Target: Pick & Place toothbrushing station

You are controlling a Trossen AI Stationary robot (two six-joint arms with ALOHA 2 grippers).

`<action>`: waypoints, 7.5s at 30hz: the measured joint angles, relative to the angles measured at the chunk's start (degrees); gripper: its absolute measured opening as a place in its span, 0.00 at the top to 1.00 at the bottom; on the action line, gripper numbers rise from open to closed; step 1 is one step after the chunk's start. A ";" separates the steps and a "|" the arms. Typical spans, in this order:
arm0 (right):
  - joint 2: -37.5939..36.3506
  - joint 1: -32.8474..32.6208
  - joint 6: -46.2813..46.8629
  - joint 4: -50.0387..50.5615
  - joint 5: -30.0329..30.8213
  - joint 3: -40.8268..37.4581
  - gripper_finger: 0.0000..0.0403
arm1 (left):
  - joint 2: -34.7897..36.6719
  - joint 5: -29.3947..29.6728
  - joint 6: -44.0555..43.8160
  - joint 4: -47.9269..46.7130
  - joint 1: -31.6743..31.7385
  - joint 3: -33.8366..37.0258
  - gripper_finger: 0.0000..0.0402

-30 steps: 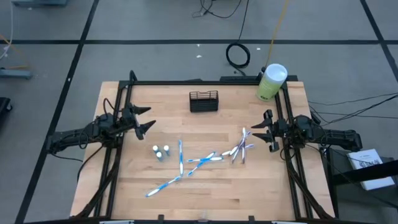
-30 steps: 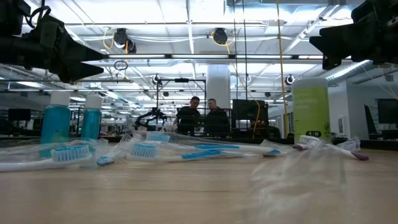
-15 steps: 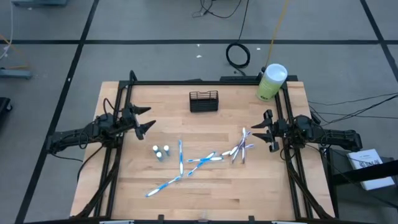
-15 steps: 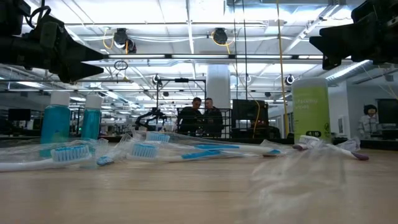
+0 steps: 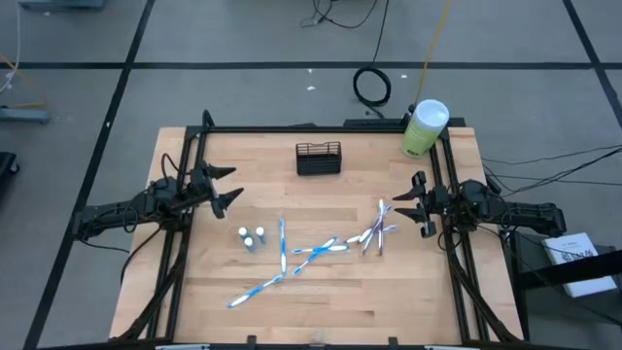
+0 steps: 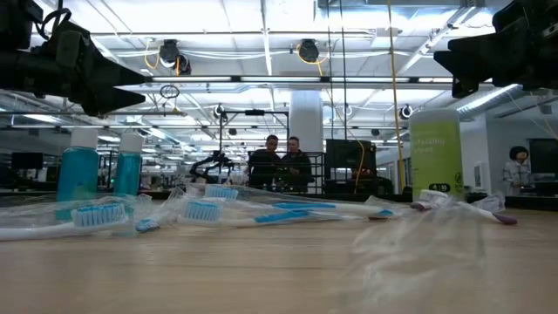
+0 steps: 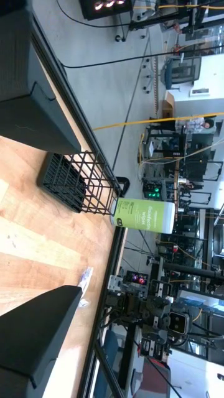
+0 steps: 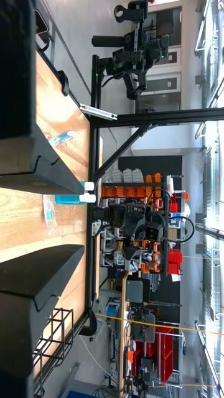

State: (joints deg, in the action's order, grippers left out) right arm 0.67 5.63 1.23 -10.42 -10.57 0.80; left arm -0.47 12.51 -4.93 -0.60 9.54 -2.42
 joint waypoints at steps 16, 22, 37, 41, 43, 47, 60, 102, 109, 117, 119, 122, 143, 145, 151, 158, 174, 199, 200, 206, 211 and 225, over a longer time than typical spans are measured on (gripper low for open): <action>-0.02 -0.01 0.00 0.00 -0.01 -0.02 0.68 | 0.00 0.00 0.00 -0.01 0.01 -0.01 0.09; 0.00 -0.02 0.01 -0.02 -0.01 0.00 0.68 | 0.00 0.00 0.00 0.00 0.01 -0.02 0.09; -0.01 -0.02 0.00 -0.01 -0.01 0.00 0.68 | 0.00 0.00 0.00 0.00 0.02 0.00 0.08; -0.01 -0.01 0.00 0.00 -0.01 0.00 0.68 | 0.00 0.00 0.00 -0.01 0.00 0.00 0.09; -0.01 0.00 0.00 0.00 0.00 0.00 0.68 | 0.00 0.00 0.00 -0.01 0.02 0.00 0.09; -0.02 0.00 0.00 -0.07 0.00 -0.02 0.68 | 0.00 0.00 0.00 -0.02 0.00 0.00 0.08; -0.02 -0.02 11.63 -11.90 -0.04 -0.02 0.68 | 0.00 0.00 0.00 -0.02 0.02 -0.01 0.08; 62.14 -9.52 49.14 39.88 31.01 38.51 0.52 | -0.02 -0.07 0.00 0.39 -0.02 -0.02 0.09; 70.52 -5.96 56.52 43.45 25.21 39.19 0.55 | -0.02 -0.04 0.00 0.39 0.02 -0.02 0.08; 73.95 -3.04 53.62 42.99 25.43 39.23 0.55 | -0.02 -0.03 0.00 0.39 0.02 -0.01 0.09; 74.44 -2.12 52.88 43.07 25.45 39.23 0.55 | -0.02 -0.02 0.00 0.39 0.02 0.00 0.08; 74.67 -0.81 51.34 42.00 25.60 39.24 0.55 | -0.02 -0.02 0.00 0.41 0.02 -0.01 0.09; 75.23 0.77 50.24 35.81 20.81 35.68 0.55 | -0.02 -0.02 0.00 0.39 0.02 -0.01 0.09; 75.23 0.77 50.51 34.29 20.84 34.78 0.55 | -0.02 0.00 0.00 0.41 0.02 0.00 0.09; 75.23 0.77 49.89 31.87 20.90 34.05 0.55 | -0.02 -0.01 0.00 0.39 0.02 -0.01 0.09; 75.23 0.77 48.97 31.19 20.96 34.05 0.61 | -0.02 0.00 0.00 0.39 0.02 0.00 0.09; 72.50 0.77 43.34 28.29 19.54 34.01 0.88 | -0.02 0.00 0.00 0.39 0.00 -0.01 0.09; 73.52 9.47 -2.79 -46.41 19.26 34.01 0.88 | 0.00 0.00 0.00 0.39 0.00 0.00 0.09; 74.75 10.49 -3.35 -49.38 19.28 34.01 0.88 | -0.02 0.00 0.00 0.39 0.00 0.00 0.09; 83.13 16.25 -3.50 -62.21 19.28 35.14 0.87 | -0.02 0.00 0.00 0.39 0.00 0.00 0.09; 89.38 19.86 -2.25 -63.71 16.21 40.15 0.88 | -0.02 0.00 0.00 0.39 0.00 0.00 0.09; 95.80 23.51 -0.90 -59.15 15.05 44.68 0.87 | -0.01 0.00 0.00 0.39 0.02 -0.01 0.09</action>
State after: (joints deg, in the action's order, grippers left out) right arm 96.47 29.14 0.34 -69.56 4.48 45.47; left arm -0.48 12.51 -4.93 -0.21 9.56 -2.43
